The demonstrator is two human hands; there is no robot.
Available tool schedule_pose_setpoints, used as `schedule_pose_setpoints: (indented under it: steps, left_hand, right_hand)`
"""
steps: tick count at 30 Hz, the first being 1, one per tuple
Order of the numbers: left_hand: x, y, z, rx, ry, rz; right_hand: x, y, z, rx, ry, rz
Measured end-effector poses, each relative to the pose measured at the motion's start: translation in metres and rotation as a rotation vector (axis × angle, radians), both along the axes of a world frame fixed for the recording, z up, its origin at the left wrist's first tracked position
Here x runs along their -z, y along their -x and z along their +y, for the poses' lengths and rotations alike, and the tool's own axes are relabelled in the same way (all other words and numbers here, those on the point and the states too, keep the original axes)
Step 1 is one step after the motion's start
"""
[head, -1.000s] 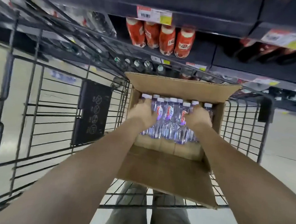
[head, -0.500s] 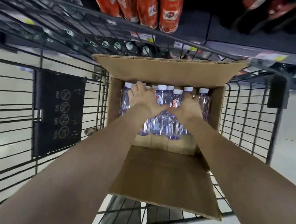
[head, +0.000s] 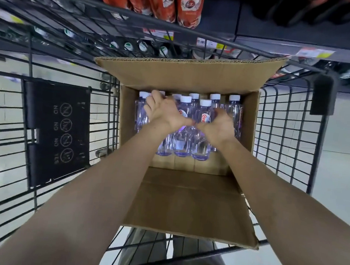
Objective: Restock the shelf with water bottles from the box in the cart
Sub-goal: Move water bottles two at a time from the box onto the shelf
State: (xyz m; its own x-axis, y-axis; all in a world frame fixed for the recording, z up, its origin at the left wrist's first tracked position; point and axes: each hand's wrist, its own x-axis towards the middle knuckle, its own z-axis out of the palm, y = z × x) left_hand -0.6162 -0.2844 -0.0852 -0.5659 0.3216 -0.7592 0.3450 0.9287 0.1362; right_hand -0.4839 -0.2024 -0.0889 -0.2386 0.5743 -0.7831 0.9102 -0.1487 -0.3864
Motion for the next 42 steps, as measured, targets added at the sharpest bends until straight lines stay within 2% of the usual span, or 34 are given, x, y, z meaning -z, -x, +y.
schedule_pose_setpoints:
  steps: [4,8,14,19,26,34,37,42]
  left_hand:
    - [0.001,-0.009,-0.015,-0.152,-0.124,0.014]
    - [-0.003,-0.017,-0.023,-0.173,-0.220,0.013]
    - [-0.002,-0.021,-0.030,-0.267,-0.306,0.021]
    - [-0.004,-0.017,-0.044,-0.450,-0.404,-0.070]
    - [-0.007,-0.013,-0.053,-0.476,-0.421,-0.136]
    - [-0.029,0.005,-0.055,-0.602,-0.536,-0.203]
    - [-0.047,0.019,-0.058,-0.594,-0.605,-0.242]
    - [-0.094,0.040,-0.068,-0.554,-0.669,-0.266]
  right_hand:
    - [0.001,-0.007,0.008,0.138,-0.029,0.087]
    - [0.005,0.001,0.008,-0.004,-0.028,0.099]
    - [0.015,0.014,0.006,-0.254,-0.077,-0.074]
    - [0.009,0.021,0.007,-0.182,-0.020,-0.101]
    - [0.006,0.018,0.001,-0.110,0.042,-0.046]
    - [0.006,-0.018,-0.009,0.116,0.156,0.164]
    - [-0.019,-0.021,-0.009,0.220,0.209,0.261]
    - [-0.065,-0.014,-0.006,0.273,0.227,0.432]
